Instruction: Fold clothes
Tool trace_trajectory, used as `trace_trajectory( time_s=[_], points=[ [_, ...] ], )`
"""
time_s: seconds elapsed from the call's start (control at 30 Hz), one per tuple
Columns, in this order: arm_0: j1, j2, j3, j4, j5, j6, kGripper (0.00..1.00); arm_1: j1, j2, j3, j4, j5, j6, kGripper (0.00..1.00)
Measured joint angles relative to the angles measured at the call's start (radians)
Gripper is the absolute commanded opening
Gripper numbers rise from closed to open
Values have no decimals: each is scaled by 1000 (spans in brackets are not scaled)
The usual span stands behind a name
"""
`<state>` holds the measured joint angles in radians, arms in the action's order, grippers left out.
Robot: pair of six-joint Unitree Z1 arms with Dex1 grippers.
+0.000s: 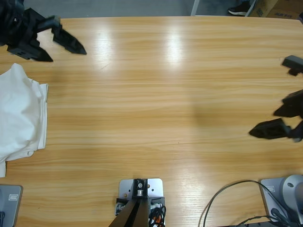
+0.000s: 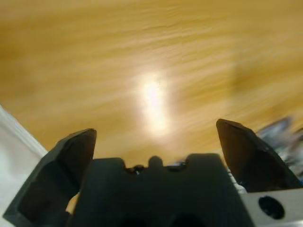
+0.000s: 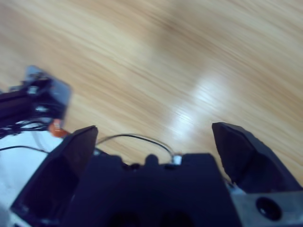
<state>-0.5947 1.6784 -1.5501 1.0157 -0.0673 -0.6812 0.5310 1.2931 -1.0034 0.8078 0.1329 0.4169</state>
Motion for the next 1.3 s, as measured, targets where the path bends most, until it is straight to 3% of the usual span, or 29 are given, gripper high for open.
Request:
trace_trajectory(
  time_s=[0.07,0.2,0.23,0.43,0.53,0.93,1.03,1.13,1.3],
  points=[
    [-15,4,-27,58,-61,-130,1000,-17,-1,-33,53,-30,-14,1000],
    [-60,10,-37,188,-111,-192,913,-74,-7,-51,110,-38,-64,1000],
    [-73,10,-37,211,-104,-186,953,-85,-13,-54,121,-38,-75,1000],
    [-114,10,-37,379,102,-68,1000,-121,-31,-56,160,-38,-121,1000],
    [-119,-5,-35,422,132,-135,1000,-121,-31,-56,167,-38,-125,1000],
    [-168,-52,-29,367,52,-79,1000,-121,-35,-17,168,-22,-127,994],
    [-168,-52,-29,343,52,-76,1000,-126,-35,-20,164,-31,-132,881],
    [-168,-52,-29,335,63,-74,1000,-159,-26,-81,157,-43,-134,852],
    [-169,-43,-49,328,56,-72,1000,-170,201,-346,114,-51,-250,768]
  ],
)
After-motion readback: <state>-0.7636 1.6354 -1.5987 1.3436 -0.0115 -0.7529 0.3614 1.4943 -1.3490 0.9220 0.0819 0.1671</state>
